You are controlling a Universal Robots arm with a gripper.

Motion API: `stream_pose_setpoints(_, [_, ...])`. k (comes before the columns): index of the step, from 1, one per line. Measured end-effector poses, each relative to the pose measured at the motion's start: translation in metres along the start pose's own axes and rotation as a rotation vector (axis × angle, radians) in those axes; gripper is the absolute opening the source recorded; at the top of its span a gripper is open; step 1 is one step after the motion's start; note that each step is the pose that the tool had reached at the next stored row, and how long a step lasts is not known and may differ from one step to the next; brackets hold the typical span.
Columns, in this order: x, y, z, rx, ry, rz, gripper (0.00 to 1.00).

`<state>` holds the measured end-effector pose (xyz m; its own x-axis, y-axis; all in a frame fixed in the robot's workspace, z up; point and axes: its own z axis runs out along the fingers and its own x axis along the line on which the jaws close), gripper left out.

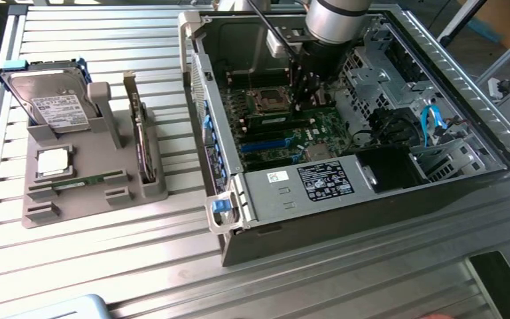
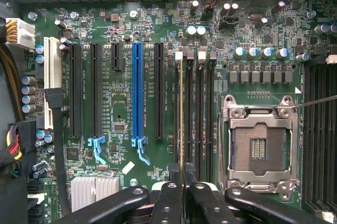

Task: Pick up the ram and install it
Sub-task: 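Insert the ram into the slot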

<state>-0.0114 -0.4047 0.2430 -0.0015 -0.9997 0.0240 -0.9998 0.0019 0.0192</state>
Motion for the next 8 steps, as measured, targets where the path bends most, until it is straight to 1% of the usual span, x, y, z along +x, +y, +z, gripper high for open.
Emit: stream_pose_setpoints(8, [-0.0001,0.0006,0.0018,0.0,-0.0001,0.0,0.12])
